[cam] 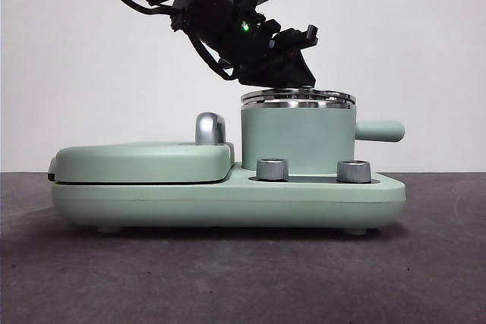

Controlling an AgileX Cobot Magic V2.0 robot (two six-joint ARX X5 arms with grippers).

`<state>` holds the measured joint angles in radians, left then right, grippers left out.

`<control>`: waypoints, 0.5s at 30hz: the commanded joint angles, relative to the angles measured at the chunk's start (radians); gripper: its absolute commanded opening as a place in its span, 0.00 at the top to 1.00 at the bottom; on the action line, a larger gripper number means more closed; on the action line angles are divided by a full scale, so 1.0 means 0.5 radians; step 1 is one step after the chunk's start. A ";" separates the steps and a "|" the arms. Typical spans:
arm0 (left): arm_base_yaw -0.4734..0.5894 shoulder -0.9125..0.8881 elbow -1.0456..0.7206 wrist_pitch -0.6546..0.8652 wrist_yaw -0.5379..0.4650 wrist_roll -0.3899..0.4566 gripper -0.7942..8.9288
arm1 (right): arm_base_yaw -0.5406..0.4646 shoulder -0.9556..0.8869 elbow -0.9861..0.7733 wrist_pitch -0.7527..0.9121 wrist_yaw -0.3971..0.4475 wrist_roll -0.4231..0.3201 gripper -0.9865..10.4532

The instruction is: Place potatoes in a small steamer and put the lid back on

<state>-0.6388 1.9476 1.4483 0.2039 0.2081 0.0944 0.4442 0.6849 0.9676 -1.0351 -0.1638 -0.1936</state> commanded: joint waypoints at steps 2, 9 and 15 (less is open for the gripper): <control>-0.018 0.018 0.049 -0.005 0.008 0.050 0.90 | 0.012 0.013 0.017 0.021 -0.008 0.005 0.83; -0.018 0.018 0.049 0.006 0.008 0.050 0.73 | 0.012 0.013 0.017 0.021 -0.008 0.006 0.83; -0.018 0.018 0.049 0.014 0.007 0.050 0.61 | 0.012 0.012 0.017 0.021 -0.008 0.005 0.83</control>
<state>-0.6392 1.9476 1.4483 0.2039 0.2089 0.1055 0.4442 0.6849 0.9676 -1.0351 -0.1642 -0.1936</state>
